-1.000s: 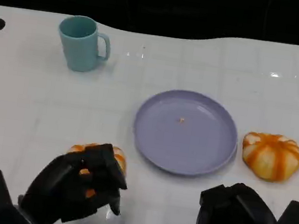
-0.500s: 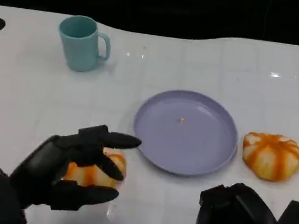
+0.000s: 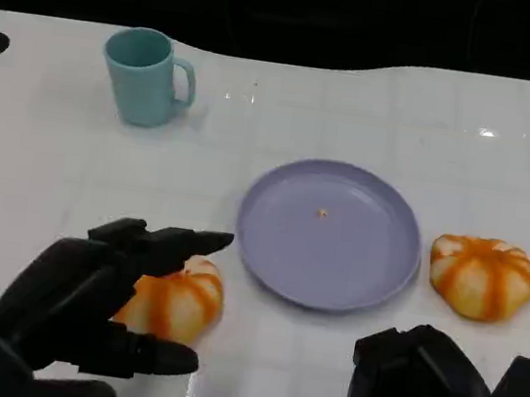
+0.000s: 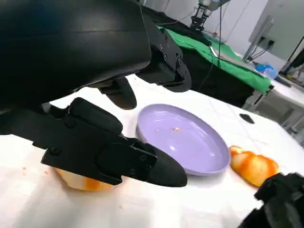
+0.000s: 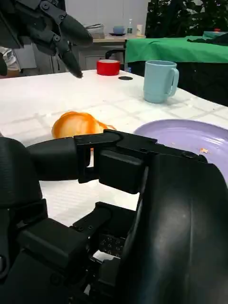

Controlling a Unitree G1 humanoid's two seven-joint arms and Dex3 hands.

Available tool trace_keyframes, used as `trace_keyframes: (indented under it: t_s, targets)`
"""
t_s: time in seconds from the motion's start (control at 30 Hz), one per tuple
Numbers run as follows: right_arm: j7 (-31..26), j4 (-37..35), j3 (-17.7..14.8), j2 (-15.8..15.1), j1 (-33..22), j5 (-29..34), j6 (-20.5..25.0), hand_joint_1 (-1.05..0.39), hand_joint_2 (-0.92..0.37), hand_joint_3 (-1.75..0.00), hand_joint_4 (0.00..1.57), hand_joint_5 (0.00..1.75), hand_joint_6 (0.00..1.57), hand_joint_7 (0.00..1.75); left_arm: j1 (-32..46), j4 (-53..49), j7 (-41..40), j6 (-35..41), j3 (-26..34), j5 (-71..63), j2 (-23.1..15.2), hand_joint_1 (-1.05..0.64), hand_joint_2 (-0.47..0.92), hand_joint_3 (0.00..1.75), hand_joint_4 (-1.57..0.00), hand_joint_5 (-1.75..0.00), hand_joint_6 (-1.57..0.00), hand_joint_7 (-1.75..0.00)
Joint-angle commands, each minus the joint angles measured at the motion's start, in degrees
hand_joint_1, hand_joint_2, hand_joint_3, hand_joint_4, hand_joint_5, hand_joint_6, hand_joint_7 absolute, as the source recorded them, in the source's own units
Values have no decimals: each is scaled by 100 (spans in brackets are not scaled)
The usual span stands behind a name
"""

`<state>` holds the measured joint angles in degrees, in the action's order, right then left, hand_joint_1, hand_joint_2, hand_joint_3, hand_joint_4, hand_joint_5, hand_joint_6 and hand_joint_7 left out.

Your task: Grasp the bread from the table and place it into the plate.

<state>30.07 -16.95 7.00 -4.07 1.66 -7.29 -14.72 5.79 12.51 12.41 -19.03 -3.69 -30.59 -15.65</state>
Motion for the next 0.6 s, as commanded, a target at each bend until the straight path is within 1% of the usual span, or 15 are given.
trace_keyframes:
  t_s: [0.03, 0.1, 0.23, 0.4, 0.6]
  targets:
    - [2, 8, -7, -55, -16, 2, -46, -105, -18, -113, 155, 125, 157, 94, -4, 155, -373, 65, -120, -649, -201, -73, 91, 3, -17, -68, -29, -5]
    - [12, 17, -10, -56, -21, -12, -24, -105, -18, -113, 155, 125, 157, 94, -30, 218, -386, 168, -190, -916, -260, -73, 90, 2, -14, -65, -26, -2]
    - [9, 24, -18, -51, -24, -25, -12, -105, -18, -112, 155, 125, 157, 94, -130, 491, -66, 663, -411, -1668, -433, -75, 91, 1, -9, -60, -20, 0]
    - [41, -41, -44, -21, 9, -88, 0, -105, -17, -112, 156, 125, 157, 95, -300, 614, 169, 1210, -725, -2320, -460, -75, 85, 0, -4, -58, -19, 0]
    - [52, 20, -50, -22, -15, -122, 115, -105, -16, -112, 156, 124, 157, 95, -522, 576, 235, 1701, -1111, -3148, -443, -68, 77, 0, -7, -58, -20, -1]
